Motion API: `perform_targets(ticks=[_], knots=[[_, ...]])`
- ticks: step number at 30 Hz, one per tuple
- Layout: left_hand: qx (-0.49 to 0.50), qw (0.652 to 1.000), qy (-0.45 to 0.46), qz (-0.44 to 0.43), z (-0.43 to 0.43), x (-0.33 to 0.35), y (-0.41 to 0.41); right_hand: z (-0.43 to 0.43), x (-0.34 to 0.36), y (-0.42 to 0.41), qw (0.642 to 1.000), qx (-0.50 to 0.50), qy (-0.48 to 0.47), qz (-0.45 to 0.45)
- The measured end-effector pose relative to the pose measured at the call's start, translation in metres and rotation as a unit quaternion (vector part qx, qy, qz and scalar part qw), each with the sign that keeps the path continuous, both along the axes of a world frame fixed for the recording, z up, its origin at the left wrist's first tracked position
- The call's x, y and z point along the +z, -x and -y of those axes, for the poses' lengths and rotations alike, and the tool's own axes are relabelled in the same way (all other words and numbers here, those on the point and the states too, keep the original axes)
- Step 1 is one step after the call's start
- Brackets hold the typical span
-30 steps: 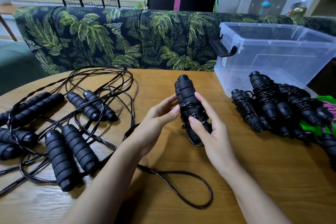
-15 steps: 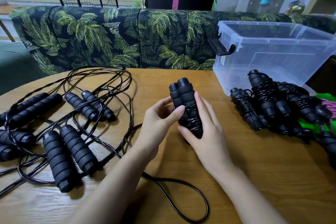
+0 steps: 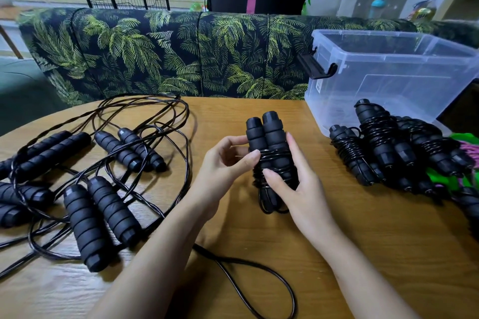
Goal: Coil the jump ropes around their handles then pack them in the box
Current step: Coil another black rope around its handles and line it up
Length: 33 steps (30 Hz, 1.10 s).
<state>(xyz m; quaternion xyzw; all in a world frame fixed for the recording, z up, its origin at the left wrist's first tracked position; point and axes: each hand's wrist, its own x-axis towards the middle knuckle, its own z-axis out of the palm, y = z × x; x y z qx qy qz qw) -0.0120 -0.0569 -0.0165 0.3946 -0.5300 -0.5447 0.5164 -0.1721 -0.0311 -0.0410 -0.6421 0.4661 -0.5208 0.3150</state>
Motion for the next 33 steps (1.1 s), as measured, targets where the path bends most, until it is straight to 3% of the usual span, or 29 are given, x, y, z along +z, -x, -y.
perform_targets(ticks=[8, 13, 18, 25, 30, 33], knots=[[0.031, 0.999, -0.011, -0.019, -0.001, 0.002, 0.004, -0.002, 0.002, 0.0, 0.998, 0.022, -0.031, 0.051], [0.056, 0.998, -0.009, -0.02, -0.001, 0.0, 0.007, -0.004, -0.001, -0.003, 1.0, -0.016, 0.001, 0.024], [0.096, 0.995, -0.005, -0.014, 0.0, -0.002, 0.007, 0.0, -0.006, -0.003, 0.985, -0.126, 0.071, -0.094], [0.138, 0.99, 0.009, 0.011, -0.004, -0.004, 0.012, -0.003, -0.009, -0.007, 0.971, -0.135, 0.093, -0.175], [0.136, 0.99, 0.025, 0.018, -0.005, -0.006, 0.016, -0.005, -0.007, -0.012, 0.929, -0.2, 0.108, -0.293], [0.126, 0.99, 0.046, 0.031, -0.008, -0.003, 0.019, -0.003, -0.005, -0.012, 0.909, -0.246, 0.109, -0.319]])
